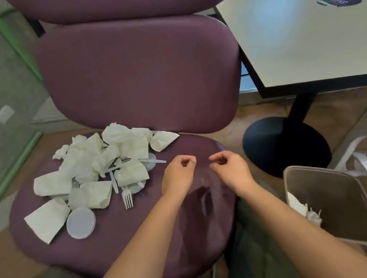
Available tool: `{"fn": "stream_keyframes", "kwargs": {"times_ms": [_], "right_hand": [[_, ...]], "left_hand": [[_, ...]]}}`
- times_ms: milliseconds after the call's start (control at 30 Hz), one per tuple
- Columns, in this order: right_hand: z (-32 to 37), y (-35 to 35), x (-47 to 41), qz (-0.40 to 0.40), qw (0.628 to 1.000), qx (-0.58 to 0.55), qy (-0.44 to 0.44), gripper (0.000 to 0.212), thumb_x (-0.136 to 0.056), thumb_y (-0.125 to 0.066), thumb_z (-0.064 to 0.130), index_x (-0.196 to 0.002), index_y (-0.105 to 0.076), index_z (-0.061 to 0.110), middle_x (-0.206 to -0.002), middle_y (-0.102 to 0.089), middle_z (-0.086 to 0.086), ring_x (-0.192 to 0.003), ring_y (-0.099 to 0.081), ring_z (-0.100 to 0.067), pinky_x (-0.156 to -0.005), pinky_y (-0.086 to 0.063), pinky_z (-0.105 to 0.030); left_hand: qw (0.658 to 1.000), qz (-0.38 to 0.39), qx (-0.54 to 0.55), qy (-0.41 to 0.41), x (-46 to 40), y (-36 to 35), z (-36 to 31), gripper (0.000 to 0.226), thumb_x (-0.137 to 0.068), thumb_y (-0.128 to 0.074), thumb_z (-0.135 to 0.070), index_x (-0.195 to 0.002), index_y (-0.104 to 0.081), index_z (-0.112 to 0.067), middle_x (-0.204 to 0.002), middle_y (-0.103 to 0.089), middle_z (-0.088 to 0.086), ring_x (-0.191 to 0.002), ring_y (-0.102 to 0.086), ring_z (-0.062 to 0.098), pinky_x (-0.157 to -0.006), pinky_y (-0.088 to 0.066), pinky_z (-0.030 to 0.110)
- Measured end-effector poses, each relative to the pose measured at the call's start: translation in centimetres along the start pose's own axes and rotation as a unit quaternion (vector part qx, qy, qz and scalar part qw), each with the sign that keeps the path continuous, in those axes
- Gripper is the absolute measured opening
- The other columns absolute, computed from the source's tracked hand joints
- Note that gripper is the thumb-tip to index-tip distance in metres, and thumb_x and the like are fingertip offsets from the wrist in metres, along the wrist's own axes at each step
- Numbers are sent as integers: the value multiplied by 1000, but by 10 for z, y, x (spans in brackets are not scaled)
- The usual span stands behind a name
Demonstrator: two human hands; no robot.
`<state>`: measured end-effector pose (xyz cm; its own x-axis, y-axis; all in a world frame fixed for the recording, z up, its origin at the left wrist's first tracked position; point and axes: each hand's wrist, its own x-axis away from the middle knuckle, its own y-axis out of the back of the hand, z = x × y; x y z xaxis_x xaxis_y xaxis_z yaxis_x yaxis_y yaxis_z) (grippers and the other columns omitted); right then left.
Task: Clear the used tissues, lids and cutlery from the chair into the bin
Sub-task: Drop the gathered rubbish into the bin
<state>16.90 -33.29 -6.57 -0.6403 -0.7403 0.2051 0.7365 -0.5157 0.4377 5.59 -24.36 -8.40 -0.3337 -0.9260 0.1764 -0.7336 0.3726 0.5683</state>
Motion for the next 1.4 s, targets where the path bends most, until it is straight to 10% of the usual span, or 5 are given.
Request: {"fn": "stream_keyframes", "kwargs": {"times_ms": [367,833,1100,1300,1400], "right_hand": [[26,-118,8,105,993,53,9,17,-87,-60,12,-99,-68,20,-89,-64,6,-75,-57,-9,-43,-36,-6],[51,-198,-27,178,933,264,165,45,-79,-67,28,-123,-60,35,-126,-45,-1,-123,-39,-21,-102,-41,-39],[53,-205,-42,171,904,309,240,29,-88,-61,29,-115,-64,18,-115,-56,-3,-119,-44,-23,-93,-45,-37],[59,-194,-44,179,916,302,193,35,-85,-59,9,-119,-65,16,-117,-61,-5,-108,-59,-23,-88,-52,-37],[59,-185,-42,166,920,308,177,44,-85,-54,6,-128,-61,17,-124,-60,-6,-112,-59,-26,-91,-51,-38]], "left_hand": [[991,-103,38,82,-8,101,90,13,-90,-60,-31,-102,-64,-26,-94,-67,-6,-81,-63,15,-79,-49,32],[989,-112,4,95,-35,130,126,50,-91,-59,-37,-135,-49,-16,-134,-48,7,-117,-54,23,-99,-43,36],[986,-27,-111,125,-59,130,122,55,-93,-50,-46,-143,-39,-25,-146,-36,4,-123,-51,24,-99,-42,39],[986,-35,-93,137,-56,129,118,51,-90,-57,-43,-134,-42,-20,-95,-57,-10,-90,-56,13,-87,-44,32],[987,-44,-88,130,-52,130,116,55,-88,-61,-45,-133,-42,-20,-109,-60,-5,-92,-56,15,-83,-42,32]]}}
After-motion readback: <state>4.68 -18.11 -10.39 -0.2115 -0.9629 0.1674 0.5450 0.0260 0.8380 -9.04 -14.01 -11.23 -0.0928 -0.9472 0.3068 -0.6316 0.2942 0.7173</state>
